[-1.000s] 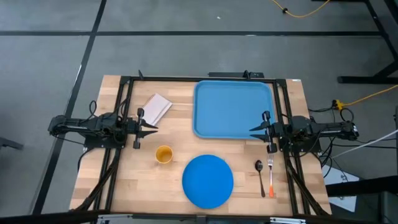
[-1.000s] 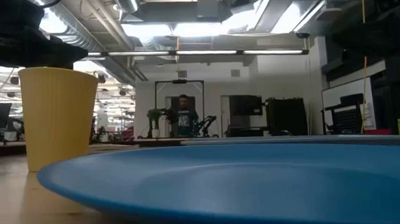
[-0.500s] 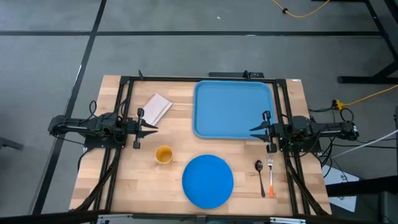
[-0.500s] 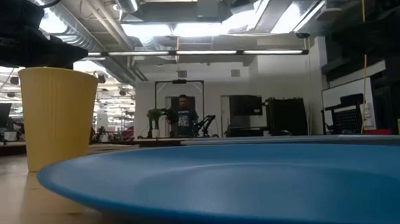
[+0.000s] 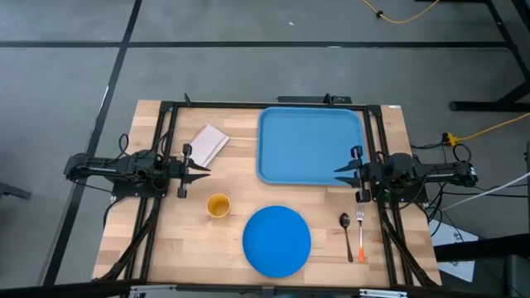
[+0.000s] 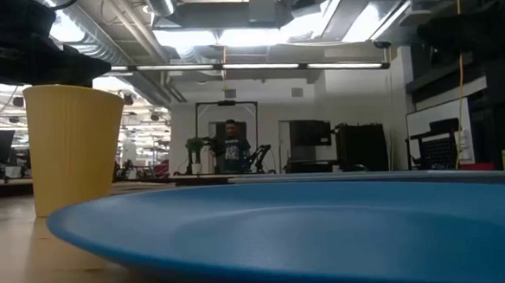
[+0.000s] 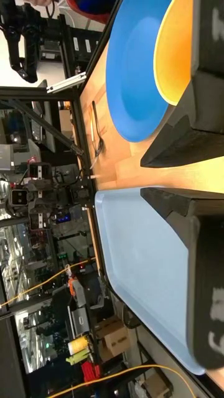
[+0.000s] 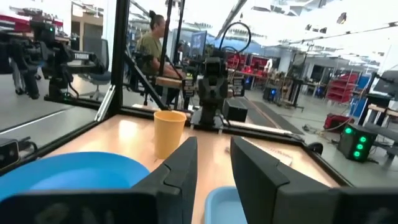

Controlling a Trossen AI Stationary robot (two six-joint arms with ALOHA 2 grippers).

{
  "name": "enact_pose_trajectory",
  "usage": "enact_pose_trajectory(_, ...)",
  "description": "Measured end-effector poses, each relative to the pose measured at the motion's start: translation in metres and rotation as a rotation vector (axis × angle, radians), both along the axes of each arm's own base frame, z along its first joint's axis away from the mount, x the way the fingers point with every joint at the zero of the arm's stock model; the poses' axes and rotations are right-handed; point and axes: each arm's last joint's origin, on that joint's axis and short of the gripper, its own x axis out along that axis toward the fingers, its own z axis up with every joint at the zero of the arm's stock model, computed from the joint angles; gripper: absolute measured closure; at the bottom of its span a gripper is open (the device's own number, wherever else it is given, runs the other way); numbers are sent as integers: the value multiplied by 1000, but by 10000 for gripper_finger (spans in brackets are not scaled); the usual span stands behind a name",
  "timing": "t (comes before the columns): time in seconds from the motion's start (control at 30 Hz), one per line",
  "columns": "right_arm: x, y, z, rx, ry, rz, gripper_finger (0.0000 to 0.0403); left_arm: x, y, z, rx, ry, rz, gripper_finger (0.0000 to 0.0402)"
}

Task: Pick and place plate/cup/fork/spoon on tray
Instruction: Put the yellow cup on the blue tray

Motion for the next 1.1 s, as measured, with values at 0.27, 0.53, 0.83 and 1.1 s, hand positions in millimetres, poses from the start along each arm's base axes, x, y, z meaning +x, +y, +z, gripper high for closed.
enact_pose_trajectory(0.27,0,0,1,1,-15,0,301,0,0,0,0,0,0,347)
enact_pose_trajectory(0.53,0,0,2,17,-20,2,301,0,0,0,0,0,0,347)
enact_pose_trajectory(0.83,1,0,-5,111,64,12,301,0,0,0,0,0,0,347)
enact_pose_trajectory(1.1,1,0,-6,124,75,13,301,0,0,0,0,0,0,347)
